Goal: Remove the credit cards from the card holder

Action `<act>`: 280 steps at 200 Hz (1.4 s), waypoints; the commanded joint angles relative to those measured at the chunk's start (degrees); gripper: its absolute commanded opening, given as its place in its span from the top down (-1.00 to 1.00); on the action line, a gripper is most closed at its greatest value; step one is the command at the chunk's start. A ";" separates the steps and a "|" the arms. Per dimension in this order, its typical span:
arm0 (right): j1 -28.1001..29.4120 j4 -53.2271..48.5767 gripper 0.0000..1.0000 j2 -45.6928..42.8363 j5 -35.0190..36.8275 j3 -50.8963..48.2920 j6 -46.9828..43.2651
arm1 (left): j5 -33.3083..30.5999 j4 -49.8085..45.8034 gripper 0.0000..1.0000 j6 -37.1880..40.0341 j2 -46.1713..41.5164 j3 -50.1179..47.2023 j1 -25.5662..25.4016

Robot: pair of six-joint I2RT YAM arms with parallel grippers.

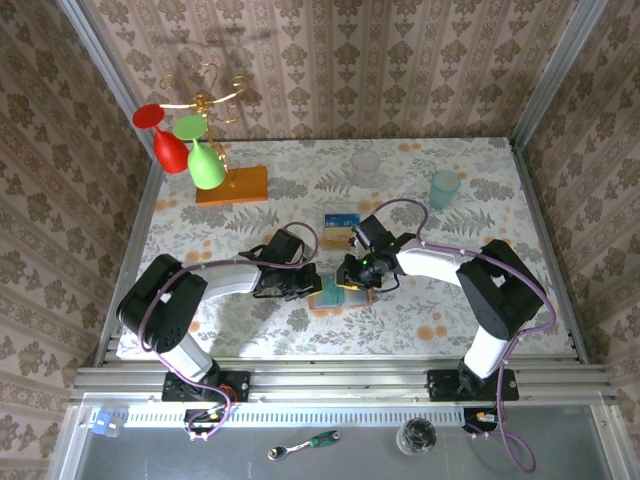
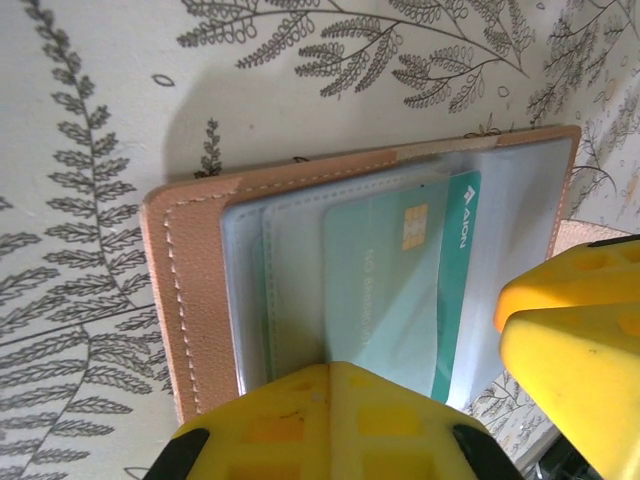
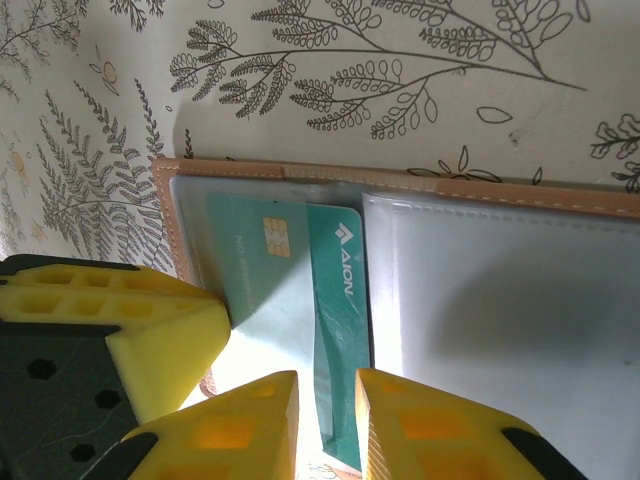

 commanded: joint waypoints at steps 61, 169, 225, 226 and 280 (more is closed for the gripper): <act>0.09 0.13 0.51 1.64 -1.07 0.62 0.31 | -1.68 -4.03 1.00 3.52 0.54 1.58 1.57; 0.09 4.80 0.51 4.62 -4.85 0.08 1.86 | -1.52 -4.33 1.00 3.61 0.29 1.54 1.56; 0.00 8.31 0.61 3.90 -6.63 -1.09 3.90 | -1.56 -4.24 1.00 3.46 0.11 1.20 1.54; 0.00 8.29 0.61 3.91 -6.62 -1.13 3.90 | -1.53 -4.24 1.00 3.49 0.11 1.18 1.54; -0.66 7.83 0.67 2.31 -5.28 -2.63 3.67 | -1.66 -4.16 1.00 3.38 -0.06 0.94 1.55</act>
